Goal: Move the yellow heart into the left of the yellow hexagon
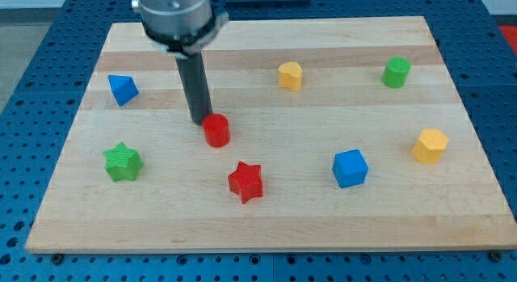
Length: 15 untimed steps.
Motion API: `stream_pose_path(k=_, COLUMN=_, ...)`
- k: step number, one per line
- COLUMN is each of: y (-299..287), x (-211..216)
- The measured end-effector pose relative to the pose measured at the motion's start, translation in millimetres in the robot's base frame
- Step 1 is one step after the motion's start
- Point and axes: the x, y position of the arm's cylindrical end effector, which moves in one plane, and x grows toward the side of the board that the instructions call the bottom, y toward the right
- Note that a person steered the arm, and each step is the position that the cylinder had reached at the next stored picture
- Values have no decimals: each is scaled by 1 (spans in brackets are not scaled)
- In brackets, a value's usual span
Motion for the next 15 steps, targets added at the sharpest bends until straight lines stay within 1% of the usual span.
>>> stream_pose_path(k=1, y=0, x=3)
stream_pose_path(k=2, y=3, x=29)
stream_pose_path(k=3, y=3, x=29)
stream_pose_path(k=4, y=11, x=52)
stream_pose_path(k=5, y=11, x=52)
stream_pose_path(k=6, y=25, x=78)
stream_pose_path(k=7, y=24, x=76)
stream_pose_path(k=8, y=4, x=39)
stream_pose_path(k=9, y=-1, x=23)
stream_pose_path(k=10, y=0, x=-17)
stream_pose_path(k=11, y=30, x=-101)
stream_pose_path(k=12, y=52, x=-150)
stream_pose_path(k=13, y=54, x=-163)
stream_pose_path(k=14, y=89, x=-128)
stream_pose_path(k=15, y=105, x=-109)
